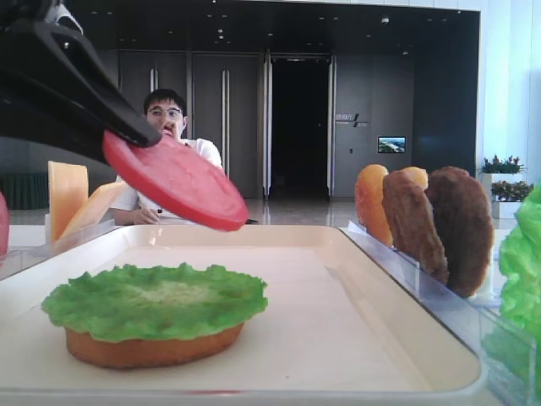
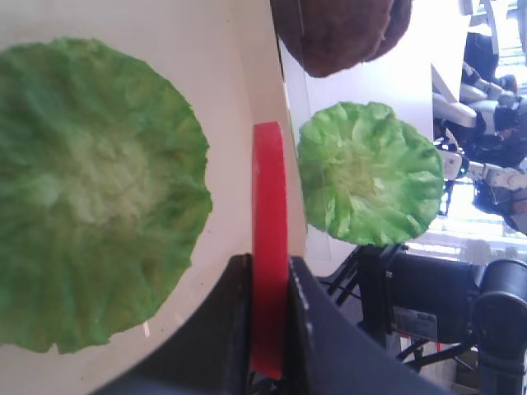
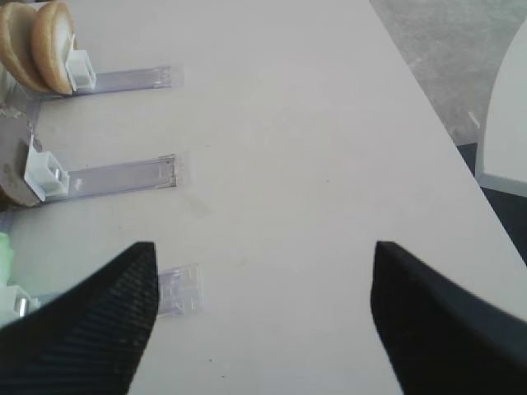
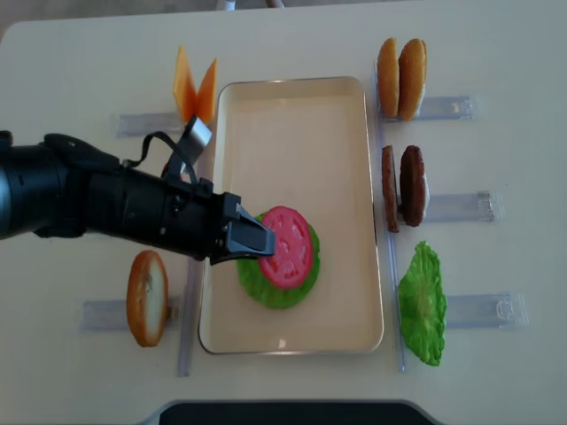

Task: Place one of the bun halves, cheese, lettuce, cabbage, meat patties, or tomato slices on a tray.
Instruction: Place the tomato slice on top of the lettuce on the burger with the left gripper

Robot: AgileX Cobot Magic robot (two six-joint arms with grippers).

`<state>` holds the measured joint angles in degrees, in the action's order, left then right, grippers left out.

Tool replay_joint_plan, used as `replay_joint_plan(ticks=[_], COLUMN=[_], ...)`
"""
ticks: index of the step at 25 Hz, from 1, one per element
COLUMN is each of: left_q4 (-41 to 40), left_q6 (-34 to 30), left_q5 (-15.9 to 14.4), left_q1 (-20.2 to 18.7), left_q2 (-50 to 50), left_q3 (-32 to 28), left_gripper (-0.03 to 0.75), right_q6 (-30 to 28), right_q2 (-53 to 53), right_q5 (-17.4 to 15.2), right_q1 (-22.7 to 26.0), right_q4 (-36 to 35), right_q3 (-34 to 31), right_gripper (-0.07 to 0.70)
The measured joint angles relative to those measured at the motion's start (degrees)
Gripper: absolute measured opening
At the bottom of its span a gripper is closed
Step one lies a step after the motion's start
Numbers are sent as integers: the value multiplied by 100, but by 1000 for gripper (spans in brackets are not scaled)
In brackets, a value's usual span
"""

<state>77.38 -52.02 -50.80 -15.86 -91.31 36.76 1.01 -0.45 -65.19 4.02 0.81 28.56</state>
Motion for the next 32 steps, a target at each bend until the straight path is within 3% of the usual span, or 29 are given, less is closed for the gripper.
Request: replay_joint_plan(ticks=[5,15,32], left_q4=[44,530,548], left_q6=[151,-54,-1], left_q5=[326,428,674], left_q1=[0,-99,-99], left_q2=[-142,-556,-556], left_q3=[0,0,5], left_gripper=[61,61,61], right_q6=[0,0,0], right_q2=[0,0,0], right_q5=[0,0,0], right_q1=[0,0,0], right_q4=[0,0,0], right_q3=[0,0,0], right_gripper=[538,538,538])
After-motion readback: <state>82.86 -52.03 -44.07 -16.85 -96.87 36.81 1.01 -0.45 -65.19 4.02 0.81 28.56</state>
